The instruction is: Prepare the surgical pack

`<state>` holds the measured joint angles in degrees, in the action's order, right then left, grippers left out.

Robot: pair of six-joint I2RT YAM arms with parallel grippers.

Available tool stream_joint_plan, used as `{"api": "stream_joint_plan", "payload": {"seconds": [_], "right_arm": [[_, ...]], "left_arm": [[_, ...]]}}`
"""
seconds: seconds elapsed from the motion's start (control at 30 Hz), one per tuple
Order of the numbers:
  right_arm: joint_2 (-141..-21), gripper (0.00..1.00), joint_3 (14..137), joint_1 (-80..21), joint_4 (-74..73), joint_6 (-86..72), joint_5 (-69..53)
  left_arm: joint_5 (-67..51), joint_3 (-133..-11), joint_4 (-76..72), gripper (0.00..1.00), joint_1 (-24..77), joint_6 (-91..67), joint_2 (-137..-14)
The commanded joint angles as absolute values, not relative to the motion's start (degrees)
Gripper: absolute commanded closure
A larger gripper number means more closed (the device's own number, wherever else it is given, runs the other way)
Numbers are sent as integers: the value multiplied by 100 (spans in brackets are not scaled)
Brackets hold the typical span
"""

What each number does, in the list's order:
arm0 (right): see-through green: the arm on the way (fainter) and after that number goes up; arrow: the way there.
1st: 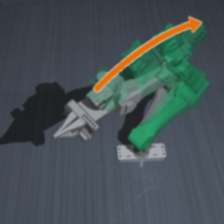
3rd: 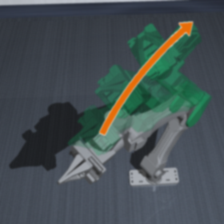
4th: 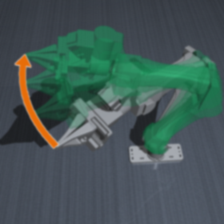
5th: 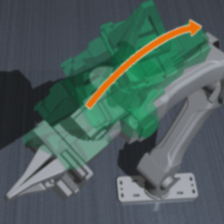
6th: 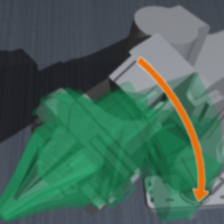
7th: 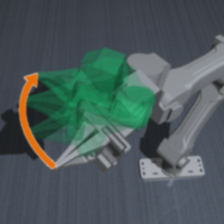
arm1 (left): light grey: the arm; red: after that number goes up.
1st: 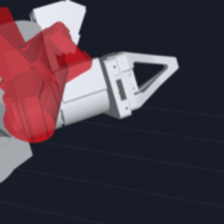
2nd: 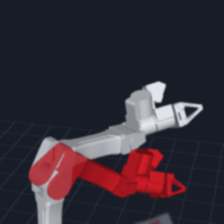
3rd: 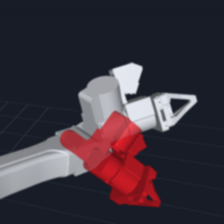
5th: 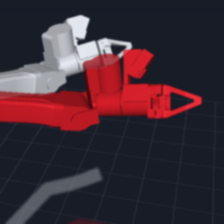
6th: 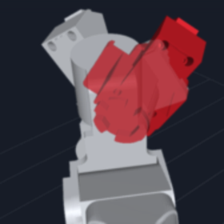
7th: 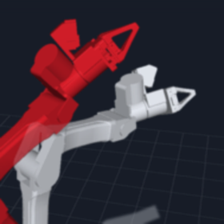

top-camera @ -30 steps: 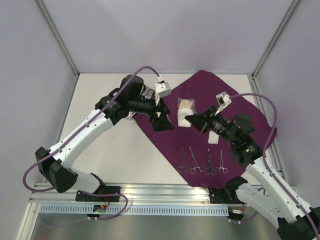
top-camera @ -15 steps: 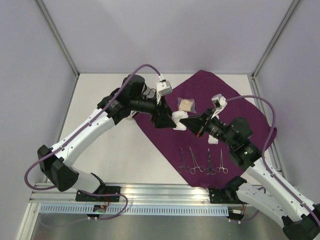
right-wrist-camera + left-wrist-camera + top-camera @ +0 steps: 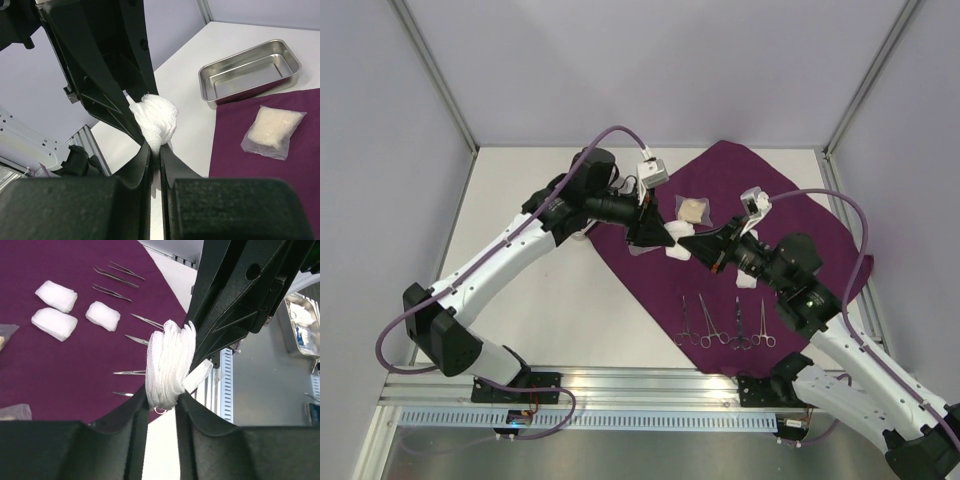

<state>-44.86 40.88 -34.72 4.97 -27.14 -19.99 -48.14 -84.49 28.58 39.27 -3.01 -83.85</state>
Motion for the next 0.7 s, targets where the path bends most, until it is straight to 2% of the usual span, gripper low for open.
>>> {"api": "stream_joint_plan", "payload": {"seconds": [0.0, 0.03, 0.1, 0.2, 0.23, 0.27, 0.3, 0.33, 0.43, 0.5, 0.67], "right_arm": [[-4447, 99, 4245, -3507, 686, -2619, -1898], [-4439, 100, 4245, -3507, 677, -2628, -1907], [-4456, 99, 4245, -3507, 642, -2619, -1925], [-4500, 98, 4219, -3507, 528, -2584, -1837], [-4535, 92, 4227, -3507, 466, -2584, -1776], [-4561, 83, 4245, -3507, 388, -2549, -1697], [-4596, 68, 4280, -3507, 134, -2531, -1566], [-4658, 39, 4341, -3507, 27, -2514, -1182], [-4746, 13, 4403, -3481, -404, -2470, -478], [-4860, 9, 4430, -3332, -335, -2496, -466], [-5710, 10, 4754, -2972, -132, -2382, -852]], "left_arm": [[-4957, -8684, 2742, 68, 3946, -299, -8420], [-4940, -8684, 2760, 82, 3946, -281, -8411], [-4887, -8675, 2760, 99, 3955, -290, -8394], [-4773, -8701, 2821, 100, 3946, -290, -8385], [-4712, -8710, 2900, 100, 3955, -299, -8376], [-4485, -8771, 2961, 100, 3946, -325, -8385], [-4343, -8798, 3023, 100, 3885, -369, -8393], [-4203, -8833, 3076, 100, 3798, -439, -8472], [-4131, -9078, 3128, 100, 3113, -904, -8944], [-4000, -9482, 3243, 100, 2666, -1106, -9358], [-3560, -10272, 3042, 100, 1540, -1441, -10887]]}}
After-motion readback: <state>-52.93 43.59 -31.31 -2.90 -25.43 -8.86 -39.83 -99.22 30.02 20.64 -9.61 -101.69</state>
